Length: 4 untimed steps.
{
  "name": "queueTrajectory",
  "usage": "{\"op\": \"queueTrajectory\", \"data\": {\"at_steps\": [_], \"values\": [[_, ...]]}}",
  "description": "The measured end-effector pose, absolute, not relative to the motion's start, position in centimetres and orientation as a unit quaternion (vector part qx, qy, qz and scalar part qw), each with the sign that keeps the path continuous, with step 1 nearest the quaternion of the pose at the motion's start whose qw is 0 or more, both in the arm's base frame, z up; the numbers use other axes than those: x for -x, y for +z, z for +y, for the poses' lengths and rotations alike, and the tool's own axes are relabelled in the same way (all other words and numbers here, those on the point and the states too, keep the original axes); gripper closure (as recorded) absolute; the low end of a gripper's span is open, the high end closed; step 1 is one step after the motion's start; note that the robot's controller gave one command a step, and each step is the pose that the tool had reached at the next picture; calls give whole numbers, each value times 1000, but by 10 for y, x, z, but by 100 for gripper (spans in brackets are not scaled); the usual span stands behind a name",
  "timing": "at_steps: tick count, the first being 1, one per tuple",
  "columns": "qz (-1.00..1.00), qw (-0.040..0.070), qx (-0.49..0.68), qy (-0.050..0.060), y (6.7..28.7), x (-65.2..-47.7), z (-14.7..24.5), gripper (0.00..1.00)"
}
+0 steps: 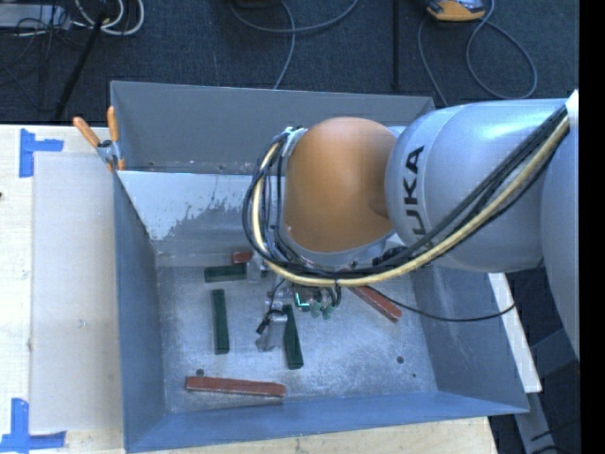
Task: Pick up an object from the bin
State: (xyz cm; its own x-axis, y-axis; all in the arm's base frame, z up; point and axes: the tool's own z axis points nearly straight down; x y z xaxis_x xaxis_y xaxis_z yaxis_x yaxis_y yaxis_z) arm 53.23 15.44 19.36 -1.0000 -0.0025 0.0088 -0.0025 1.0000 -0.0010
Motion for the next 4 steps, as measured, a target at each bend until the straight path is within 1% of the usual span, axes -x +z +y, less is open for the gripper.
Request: {"op": "queueTrajectory", "data": {"at_steps": [1, 2, 3, 4], "values": [[-993, -1, -119, -1, 69, -535, 189, 0], [-957, -2, -290, 0, 71, -519, 134, 0], [-938, -5, -348, 2, 141, -605, 69, 0], [-945, -1, -326, -1, 117, -620, 82, 0]]}}
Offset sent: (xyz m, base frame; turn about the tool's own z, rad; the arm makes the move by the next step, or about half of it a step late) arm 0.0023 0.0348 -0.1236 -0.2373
